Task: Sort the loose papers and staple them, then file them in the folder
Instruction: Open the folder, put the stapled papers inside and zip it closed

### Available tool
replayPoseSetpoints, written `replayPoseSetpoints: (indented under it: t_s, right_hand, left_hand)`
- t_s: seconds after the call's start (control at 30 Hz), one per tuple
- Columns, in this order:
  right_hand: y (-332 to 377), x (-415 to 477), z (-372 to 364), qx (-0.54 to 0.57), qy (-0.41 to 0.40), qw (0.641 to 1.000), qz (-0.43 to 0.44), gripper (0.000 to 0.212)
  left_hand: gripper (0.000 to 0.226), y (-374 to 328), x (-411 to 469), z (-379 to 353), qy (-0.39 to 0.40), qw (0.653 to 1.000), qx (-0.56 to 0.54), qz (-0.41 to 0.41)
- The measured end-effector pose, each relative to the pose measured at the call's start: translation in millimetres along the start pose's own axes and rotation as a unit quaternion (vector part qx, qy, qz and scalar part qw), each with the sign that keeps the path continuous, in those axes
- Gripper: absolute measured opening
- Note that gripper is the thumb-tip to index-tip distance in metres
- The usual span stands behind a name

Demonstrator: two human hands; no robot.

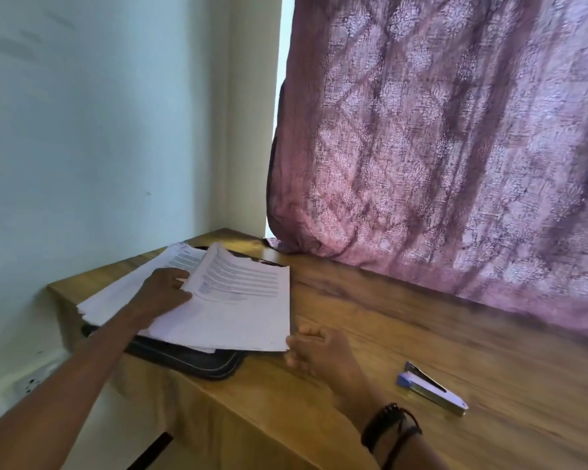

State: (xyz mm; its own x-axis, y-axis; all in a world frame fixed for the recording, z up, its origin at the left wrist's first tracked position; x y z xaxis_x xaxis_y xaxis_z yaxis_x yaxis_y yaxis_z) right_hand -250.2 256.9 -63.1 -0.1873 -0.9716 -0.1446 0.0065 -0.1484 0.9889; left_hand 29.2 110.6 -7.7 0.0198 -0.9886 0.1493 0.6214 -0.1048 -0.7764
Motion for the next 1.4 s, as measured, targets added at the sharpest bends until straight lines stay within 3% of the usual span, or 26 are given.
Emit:
replayPoseSetpoints:
  t_s: [0.07, 0.13, 0.23, 0.33, 0.4, 0.5, 0.57, 0.7, 0.83, 0.93, 1.03, 1.13, 1.23, 1.4]
  right_hand:
    - [16, -8, 34, -0.19, -0.078, 0.977, 0.064, 0.039]
    - [32, -20, 80, -0.376, -0.174, 0.904, 0.103, 0.051]
    - [20, -33, 151, -0.556, -0.199, 0.806, 0.028, 0.061]
    - [-3, -46, 202, -0.61, -0.166, 0.773, -0.057, 0.06]
    - [-12, -51, 214, -0.583, -0.142, 0.798, -0.057, 0.041]
    - [-6, -55, 216, -0.502, -0.18, 0.846, 0.014, 0.009]
    - [2, -55, 202, -0.466, -0.181, 0.864, 0.054, 0.01]
    - [31, -51, 142, -0.38, -0.11, 0.903, 0.17, 0.011]
    - [57, -42, 90, -0.251, -0.062, 0.94, 0.223, 0.015]
    - [65, -28, 56, -0.147, -0.023, 0.961, 0.234, 0.011]
    - [62, -6, 32, -0.069, -0.025, 0.974, 0.214, 0.031]
    - [55, 16, 11, -0.098, -0.064, 0.972, 0.204, 0.042]
    - [42, 29, -16, -0.11, -0.073, 0.971, 0.198, 0.023]
    - [21, 55, -39, -0.113, -0.085, 0.971, 0.193, 0.039]
  left_hand:
    - [0.057, -12, -3, -6, -0.018, 0.998, 0.062, -0.017]
    - [0.063, -36, -14, -13, -0.048, 0.992, 0.097, -0.064]
    - [0.061, -72, -42, -44, -0.026, 0.989, 0.045, -0.14]
    - [0.055, -101, -72, -87, 0.036, 0.982, 0.024, -0.185]
    - [0.054, -118, -92, -116, 0.077, 0.974, 0.006, -0.212]
    - [0.055, -140, -122, -150, 0.138, 0.96, -0.001, -0.243]
    - [0.059, -154, -143, -170, 0.181, 0.94, 0.024, -0.287]
    - [0.07, -169, -163, -182, 0.209, 0.907, 0.119, -0.346]
    - [0.05, -170, -157, -159, 0.205, 0.905, 0.128, -0.351]
    - [0.034, -163, -139, -124, 0.162, 0.922, 0.103, -0.336]
    - [0.035, -142, -111, -87, 0.115, 0.941, 0.111, -0.299]
    - [0.029, -106, -69, -42, 0.031, 0.96, 0.128, -0.249]
    - [0.021, -59, -24, 7, -0.064, 0.973, 0.124, -0.185]
    - [0.025, 13, 34, 72, -0.161, 0.974, 0.138, -0.084]
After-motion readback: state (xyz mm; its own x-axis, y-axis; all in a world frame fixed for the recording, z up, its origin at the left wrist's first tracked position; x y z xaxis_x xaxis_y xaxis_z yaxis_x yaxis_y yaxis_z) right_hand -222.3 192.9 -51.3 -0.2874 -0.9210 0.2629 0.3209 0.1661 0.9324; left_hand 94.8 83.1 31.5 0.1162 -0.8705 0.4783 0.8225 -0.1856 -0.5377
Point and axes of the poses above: each hand's wrist, its own x-axis towards the middle knuckle, its own z-axis out of the back of the hand, y = z × x, the point moved 9 cm from there along x, towards the middle knuckle, and after that the axes turned 1 degree about -y, right-handed, at the moved point
